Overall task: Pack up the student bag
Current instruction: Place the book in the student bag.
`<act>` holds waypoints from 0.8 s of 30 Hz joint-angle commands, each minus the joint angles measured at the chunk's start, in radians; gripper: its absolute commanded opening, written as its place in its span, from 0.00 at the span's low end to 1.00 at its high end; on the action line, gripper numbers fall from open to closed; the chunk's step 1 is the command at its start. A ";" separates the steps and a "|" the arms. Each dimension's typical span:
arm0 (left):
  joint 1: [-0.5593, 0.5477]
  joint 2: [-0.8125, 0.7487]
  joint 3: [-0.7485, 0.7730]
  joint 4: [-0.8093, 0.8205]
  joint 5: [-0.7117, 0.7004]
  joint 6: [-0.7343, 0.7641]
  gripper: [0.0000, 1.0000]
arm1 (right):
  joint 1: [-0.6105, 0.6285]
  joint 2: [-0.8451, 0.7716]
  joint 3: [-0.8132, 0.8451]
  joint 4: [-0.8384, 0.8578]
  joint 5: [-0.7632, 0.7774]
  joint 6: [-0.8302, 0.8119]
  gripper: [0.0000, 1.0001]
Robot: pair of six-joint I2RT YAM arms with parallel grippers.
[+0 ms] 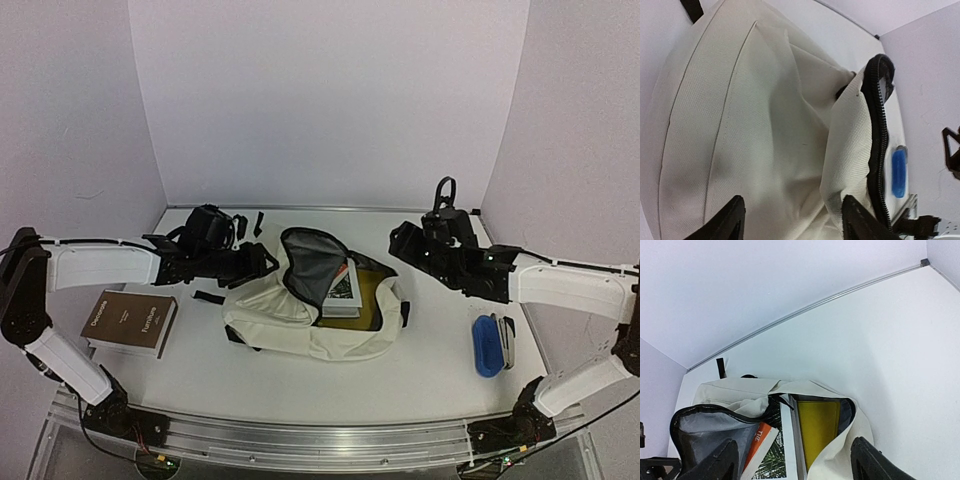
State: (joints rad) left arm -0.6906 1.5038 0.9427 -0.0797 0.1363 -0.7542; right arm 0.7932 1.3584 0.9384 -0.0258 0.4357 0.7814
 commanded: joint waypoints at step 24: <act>0.302 -0.016 0.167 -0.820 -0.570 0.102 1.00 | -0.024 -0.165 -0.118 -0.037 0.119 -0.016 0.92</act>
State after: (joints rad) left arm -0.3897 1.3931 1.0332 -0.8001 -0.2954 -0.6557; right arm 0.7781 1.2301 0.8403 -0.0631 0.5259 0.7568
